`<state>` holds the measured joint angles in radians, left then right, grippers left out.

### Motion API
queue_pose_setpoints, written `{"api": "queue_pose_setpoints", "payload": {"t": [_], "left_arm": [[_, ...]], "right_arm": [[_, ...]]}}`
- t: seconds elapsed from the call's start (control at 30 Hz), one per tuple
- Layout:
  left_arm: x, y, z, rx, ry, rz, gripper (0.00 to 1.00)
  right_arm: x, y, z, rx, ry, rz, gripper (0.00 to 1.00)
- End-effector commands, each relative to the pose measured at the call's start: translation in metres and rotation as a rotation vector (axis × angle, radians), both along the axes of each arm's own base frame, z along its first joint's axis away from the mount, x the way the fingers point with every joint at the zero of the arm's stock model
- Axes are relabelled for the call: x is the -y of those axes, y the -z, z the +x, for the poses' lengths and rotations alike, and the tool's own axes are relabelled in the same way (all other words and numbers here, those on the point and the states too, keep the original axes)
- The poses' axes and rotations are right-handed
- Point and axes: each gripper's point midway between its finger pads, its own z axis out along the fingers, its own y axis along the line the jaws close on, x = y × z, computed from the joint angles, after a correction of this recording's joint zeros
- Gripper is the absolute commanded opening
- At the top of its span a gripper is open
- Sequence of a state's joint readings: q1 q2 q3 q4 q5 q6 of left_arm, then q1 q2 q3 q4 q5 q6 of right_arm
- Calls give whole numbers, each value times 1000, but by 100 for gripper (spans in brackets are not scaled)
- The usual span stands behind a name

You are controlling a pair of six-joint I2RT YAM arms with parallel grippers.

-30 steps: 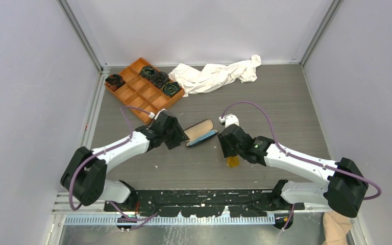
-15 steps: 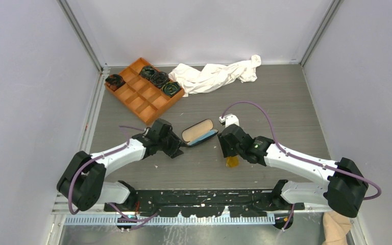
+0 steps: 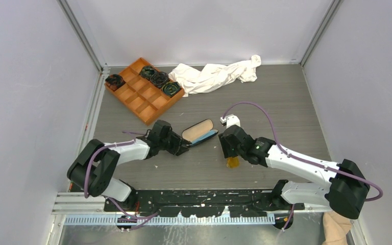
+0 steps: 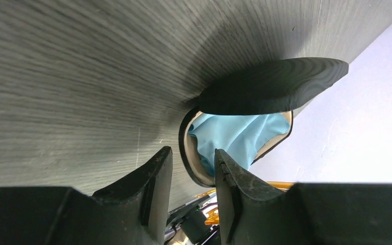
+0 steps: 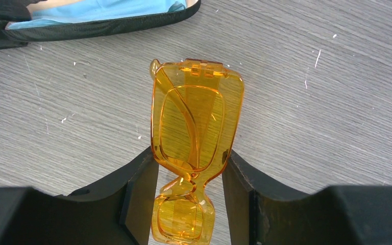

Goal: Organize the sunglasses
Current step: Pick up the sunglasses from the center of the board.

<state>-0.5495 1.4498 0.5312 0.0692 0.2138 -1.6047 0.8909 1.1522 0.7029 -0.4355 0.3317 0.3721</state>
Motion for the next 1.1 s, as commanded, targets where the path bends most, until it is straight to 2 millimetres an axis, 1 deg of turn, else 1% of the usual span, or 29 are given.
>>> {"api": "queue_pose_setpoints", "payload": {"t": [0.0,0.1,0.2,0.23,0.3,0.5,0.67,0.73,0.8,0.87,0.9,0.93,0.97,1.07], "left_arm": [[14,-12,12,40,-6,-90,37],[14,-9,12,35,-6,-91,34],[13,-7,11,33,-4,-83,29],[13,-7,11,36,3,-78,25],[12,-5,10,39,30,-47,13],[3,3,6,53,167,120,2],[-2,12,3,83,314,210,1],[-2,18,2,93,394,227,0],[5,22,3,133,485,202,0],[16,23,-1,163,584,137,0],[19,27,-1,173,622,126,0],[23,30,-5,168,670,96,0],[24,37,-7,160,713,95,0],[20,46,-9,151,790,131,0]], "right_arm": [[-4,-14,5,48,16,45,34],[-3,-14,5,45,16,39,34],[-4,-14,5,46,13,38,34],[-4,-15,5,45,10,38,34],[-7,-16,5,41,0,42,33],[-14,-25,5,40,-40,52,32],[-20,-34,5,53,-107,38,31],[-24,-39,4,56,-170,17,27],[-28,-43,2,63,-246,-6,20],[-31,-48,1,69,-309,-32,18],[-31,-51,3,77,-330,-52,18],[-32,-53,4,81,-354,-69,18],[-34,-56,4,85,-380,-82,18],[-36,-61,7,103,-476,-150,19]]}}
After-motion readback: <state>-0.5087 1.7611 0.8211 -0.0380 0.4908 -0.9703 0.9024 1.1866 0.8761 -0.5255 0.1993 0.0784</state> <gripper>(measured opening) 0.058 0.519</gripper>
